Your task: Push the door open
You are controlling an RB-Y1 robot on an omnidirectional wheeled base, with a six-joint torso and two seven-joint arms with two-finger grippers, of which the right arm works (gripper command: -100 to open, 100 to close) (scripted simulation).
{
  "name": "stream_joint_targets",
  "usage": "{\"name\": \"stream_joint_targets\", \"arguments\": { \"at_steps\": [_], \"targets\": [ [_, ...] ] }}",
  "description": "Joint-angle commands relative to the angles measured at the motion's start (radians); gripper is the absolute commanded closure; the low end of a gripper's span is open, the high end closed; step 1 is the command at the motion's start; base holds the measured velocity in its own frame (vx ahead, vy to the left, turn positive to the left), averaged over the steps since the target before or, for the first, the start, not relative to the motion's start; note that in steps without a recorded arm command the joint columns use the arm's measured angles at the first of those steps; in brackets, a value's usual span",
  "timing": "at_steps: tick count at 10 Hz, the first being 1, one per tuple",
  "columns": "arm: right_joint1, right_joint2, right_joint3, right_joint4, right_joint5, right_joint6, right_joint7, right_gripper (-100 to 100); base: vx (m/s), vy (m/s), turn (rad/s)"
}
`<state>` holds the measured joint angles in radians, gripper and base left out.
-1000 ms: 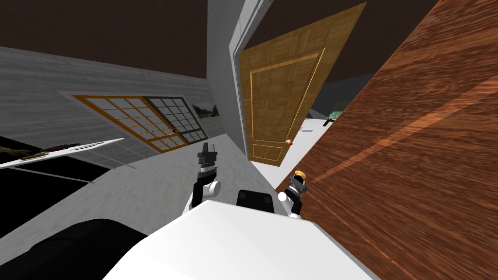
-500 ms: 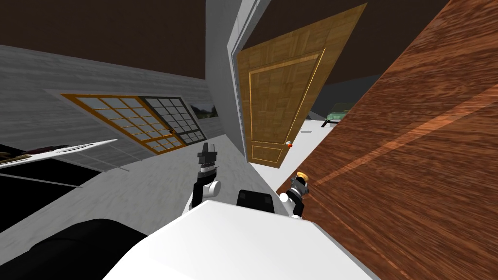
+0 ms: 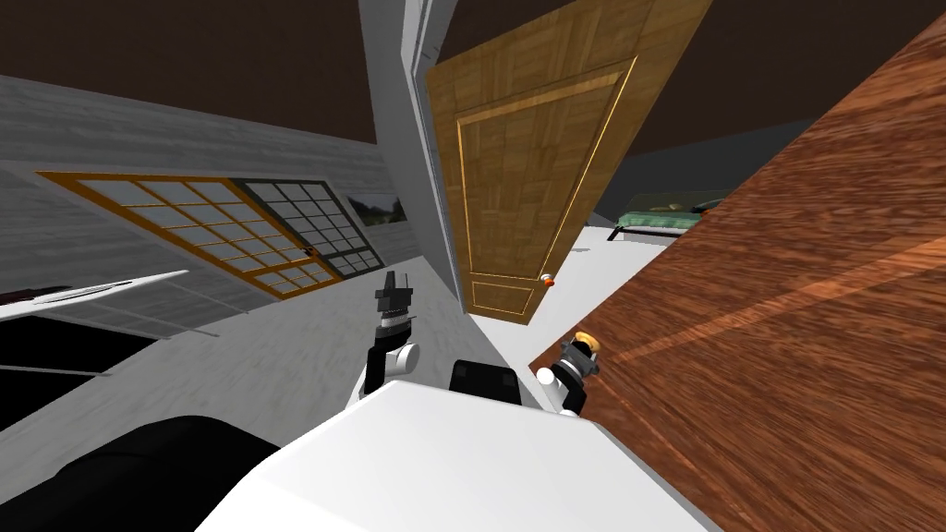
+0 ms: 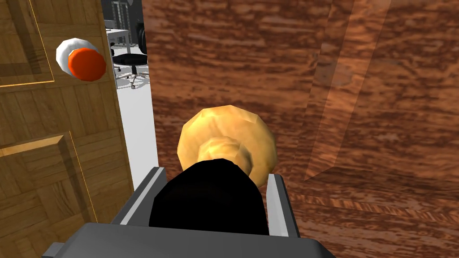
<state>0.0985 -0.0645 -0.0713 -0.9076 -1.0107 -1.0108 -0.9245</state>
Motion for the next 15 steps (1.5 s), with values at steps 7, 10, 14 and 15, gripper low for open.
{"name": "stream_joint_targets", "arguments": {
  "at_steps": [7,10,14,15],
  "targets": [
    [0.013,-0.013,-0.097,-0.017,-0.080,-0.028,0.030,100,0.189,-0.102,-0.060],
    [0.016,-0.009,-0.125,-0.016,-0.103,-0.037,0.035,100,0.161,-0.090,-0.052],
    [0.018,0.000,-0.154,-0.015,-0.128,-0.046,0.041,100,0.165,-0.061,-0.057],
    [0.019,0.004,-0.161,-0.015,-0.135,-0.048,0.042,100,0.179,-0.063,-0.054]
  ]
}}
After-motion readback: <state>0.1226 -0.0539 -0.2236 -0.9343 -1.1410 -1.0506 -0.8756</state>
